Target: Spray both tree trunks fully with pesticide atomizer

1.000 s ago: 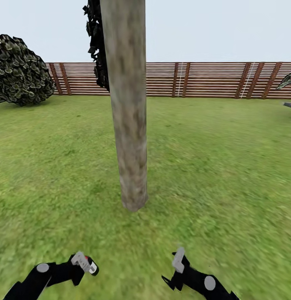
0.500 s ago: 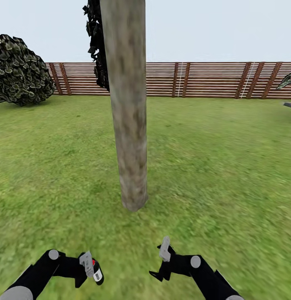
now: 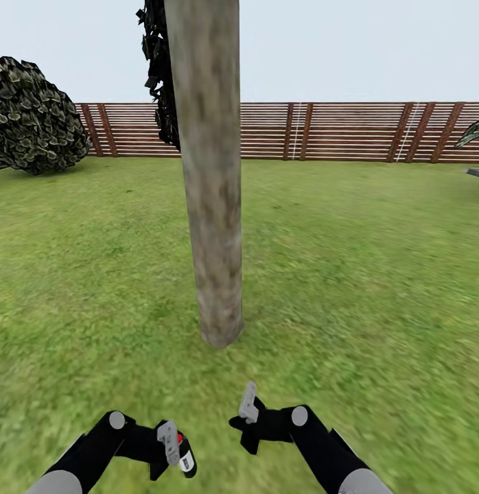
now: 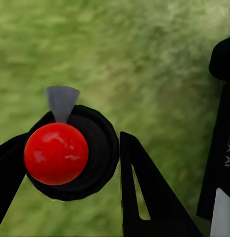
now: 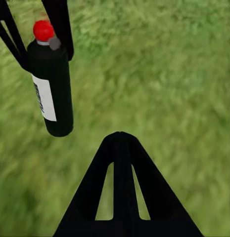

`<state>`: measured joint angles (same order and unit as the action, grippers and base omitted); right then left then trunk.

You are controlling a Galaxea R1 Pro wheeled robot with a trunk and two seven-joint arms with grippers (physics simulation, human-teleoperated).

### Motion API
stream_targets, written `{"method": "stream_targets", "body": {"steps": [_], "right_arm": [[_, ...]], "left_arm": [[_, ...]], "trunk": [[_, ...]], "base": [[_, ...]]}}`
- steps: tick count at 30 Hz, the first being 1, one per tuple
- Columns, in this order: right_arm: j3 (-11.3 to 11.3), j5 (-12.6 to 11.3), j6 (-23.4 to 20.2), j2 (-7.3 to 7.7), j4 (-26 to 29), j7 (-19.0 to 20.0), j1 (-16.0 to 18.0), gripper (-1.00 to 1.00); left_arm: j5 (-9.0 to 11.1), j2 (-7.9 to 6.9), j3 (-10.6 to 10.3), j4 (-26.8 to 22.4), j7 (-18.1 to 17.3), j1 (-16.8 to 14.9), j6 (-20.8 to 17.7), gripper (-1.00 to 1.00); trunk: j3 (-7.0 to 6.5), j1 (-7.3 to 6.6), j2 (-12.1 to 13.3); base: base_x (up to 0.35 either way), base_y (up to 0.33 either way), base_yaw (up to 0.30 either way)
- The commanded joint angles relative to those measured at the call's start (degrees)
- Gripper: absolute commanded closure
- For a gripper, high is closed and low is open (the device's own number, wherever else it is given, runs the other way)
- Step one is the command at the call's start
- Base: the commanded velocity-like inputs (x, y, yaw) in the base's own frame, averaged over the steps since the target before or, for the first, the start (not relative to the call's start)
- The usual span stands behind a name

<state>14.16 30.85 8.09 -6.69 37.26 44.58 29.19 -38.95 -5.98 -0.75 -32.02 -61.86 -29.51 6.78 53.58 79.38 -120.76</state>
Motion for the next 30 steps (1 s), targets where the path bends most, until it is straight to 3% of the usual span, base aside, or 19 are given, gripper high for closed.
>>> {"method": "stream_targets", "body": {"steps": [1, 4, 7, 16, 30], "right_arm": [[-0.01, 0.61, 0.45, -0.09, 0.02, 0.05, 0.08, 1.0], [2.1, 0.61, 0.47, -0.22, 0.08, 0.06, 0.2, 1.0], [4.15, 0.58, 0.44, -0.34, 0.14, 0.07, 0.29, 1.0], [4.82, 0.52, 0.51, -1.09, 0.1, 0.07, 0.75, 1.0], [4.83, 0.52, 0.52, -1.91, 0.17, 0.07, 0.86, 1.0]], "left_arm": [[-0.44, 0.38, -0.48, -0.06, -0.02, -0.05, 0.59, 1.0], [-0.43, 1.32, -3.61, -1.0, 0.01, -0.1, 0.51, 1.0], [-0.42, 1.77, -5.16, -2.31, 0.01, -0.11, 0.36, 1.0], [-0.59, 3.37, -5.73, -2.95, 0.07, -0.6, 0.17, 1.0], [-0.44, 3.73, -5.71, -4.26, 0.59, -0.99, 0.3, 1.0]], "trunk": [[0.05, -0.01, -0.02], [0.05, -0.01, -0.02], [0.05, -0.01, -0.02], [0.05, -0.01, -0.02], [0.05, -0.01, -0.02]], "base": [[0.0, 0.0, 0.0], [0.0, 0.0, 0.0], [0.0, 0.0, 0.0], [0.0, 0.0, 0.0], [0.0, 0.0, 0.0]]}}
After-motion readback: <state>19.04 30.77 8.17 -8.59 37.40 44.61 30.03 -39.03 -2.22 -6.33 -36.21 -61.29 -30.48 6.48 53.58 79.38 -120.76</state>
